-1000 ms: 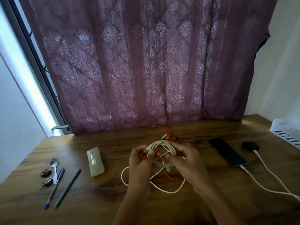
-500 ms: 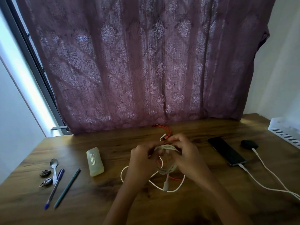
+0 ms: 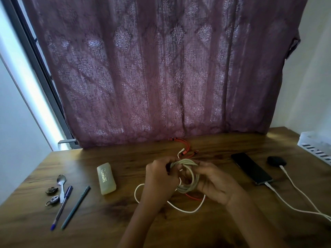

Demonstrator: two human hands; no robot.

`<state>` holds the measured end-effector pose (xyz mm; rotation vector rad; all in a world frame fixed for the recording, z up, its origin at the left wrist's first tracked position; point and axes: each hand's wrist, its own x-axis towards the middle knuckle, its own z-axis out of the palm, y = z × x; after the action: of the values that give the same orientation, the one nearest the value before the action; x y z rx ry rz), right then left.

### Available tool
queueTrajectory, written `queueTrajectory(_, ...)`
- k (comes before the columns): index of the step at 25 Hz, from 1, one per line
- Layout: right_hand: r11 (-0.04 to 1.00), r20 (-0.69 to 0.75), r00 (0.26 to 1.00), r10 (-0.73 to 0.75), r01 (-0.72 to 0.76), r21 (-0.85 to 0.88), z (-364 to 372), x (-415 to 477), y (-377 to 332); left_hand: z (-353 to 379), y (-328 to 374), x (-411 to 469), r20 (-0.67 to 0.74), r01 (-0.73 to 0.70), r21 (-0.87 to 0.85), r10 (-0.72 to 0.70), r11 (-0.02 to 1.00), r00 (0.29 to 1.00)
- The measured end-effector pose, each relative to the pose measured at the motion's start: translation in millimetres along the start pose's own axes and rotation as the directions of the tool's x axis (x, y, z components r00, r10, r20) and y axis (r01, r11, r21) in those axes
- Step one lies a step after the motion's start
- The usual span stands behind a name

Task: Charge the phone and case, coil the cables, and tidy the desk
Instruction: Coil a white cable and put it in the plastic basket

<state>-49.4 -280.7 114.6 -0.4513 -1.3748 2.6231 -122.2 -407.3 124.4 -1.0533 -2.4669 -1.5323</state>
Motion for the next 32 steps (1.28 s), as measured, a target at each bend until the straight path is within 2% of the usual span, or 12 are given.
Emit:
queueTrajectory(2,0.968,-0.125,0.974,-0.188,0.163,-0.191,1.0,0.7,8.5,-2.2,-2.1,1.6,-0.106,0.082,-0.022,-0.084,0.996,0.991)
queueTrajectory(4,0.818,-0.226,0.858,-0.461,0.312,-0.484,2.5,-2.2,14.1,-3.3,-3.4,4.5,-0.180,0.151,-0.063,-0.160,0.986,0.970)
queueTrajectory(6,0.586,-0.140,0.747,-0.650,0.375,-0.718,5.7,-5.2,16.4,-3.7,-4.1,5.5,-0.212,0.181,-0.085,-0.196,0.980,0.958)
queueTrajectory(9,0.330,-0.012,0.765,-0.644,0.264,-0.906,8.4,-3.8,22.8,-2.1,-6.3,4.7,-0.211,0.194,-0.115,-0.215,0.974,0.954)
queueTrajectory(12,0.424,-0.015,0.832,-0.554,0.267,-0.865,11.6,-4.0,19.0,0.1,-8.3,1.5,-0.210,0.144,-0.092,-0.161,0.985,0.964)
queueTrajectory(16,0.751,-0.118,0.914,-0.387,0.239,-0.615,16.4,-8.4,1.6,-0.5,-12.4,-3.3,-0.207,0.070,-0.057,-0.081,0.996,0.975)
queueTrajectory(17,0.702,-0.094,0.896,-0.433,0.270,-0.659,13.3,-7.7,-1.3,-0.8,-13.4,-4.0,-0.187,0.088,-0.088,-0.103,0.992,0.977)
queueTrajectory(20,0.187,0.097,0.733,-0.673,0.295,-0.937,-0.2,-2.8,-4.1,-4.1,-16.5,-5.3,-0.077,0.251,-0.318,-0.289,0.914,0.954)
queueTrajectory(22,0.029,0.167,0.649,-0.742,0.279,-0.960,-5.4,-1.4,-3.0,-5.5,-16.6,-5.4,0.011,0.339,-0.474,-0.380,0.813,0.925)
queueTrajectory(27,0.272,0.004,0.685,-0.728,0.295,-0.916,-3.8,2.7,12.4,-4.2,-12.0,-3.2,0.071,0.384,-0.619,-0.438,0.686,0.896)
queueTrajectory(30,0.693,-0.141,0.851,-0.506,0.303,-0.654,5.1,2.8,19.7,-1.2,-10.0,-4.6,-0.024,0.350,-0.577,-0.444,0.738,0.896)
queueTrajectory(32,0.865,-0.180,0.918,-0.353,0.247,-0.437,10.0,1.9,21.2,-0.2,-10.1,-6.1,-0.105,0.299,-0.508,-0.402,0.808,0.909)
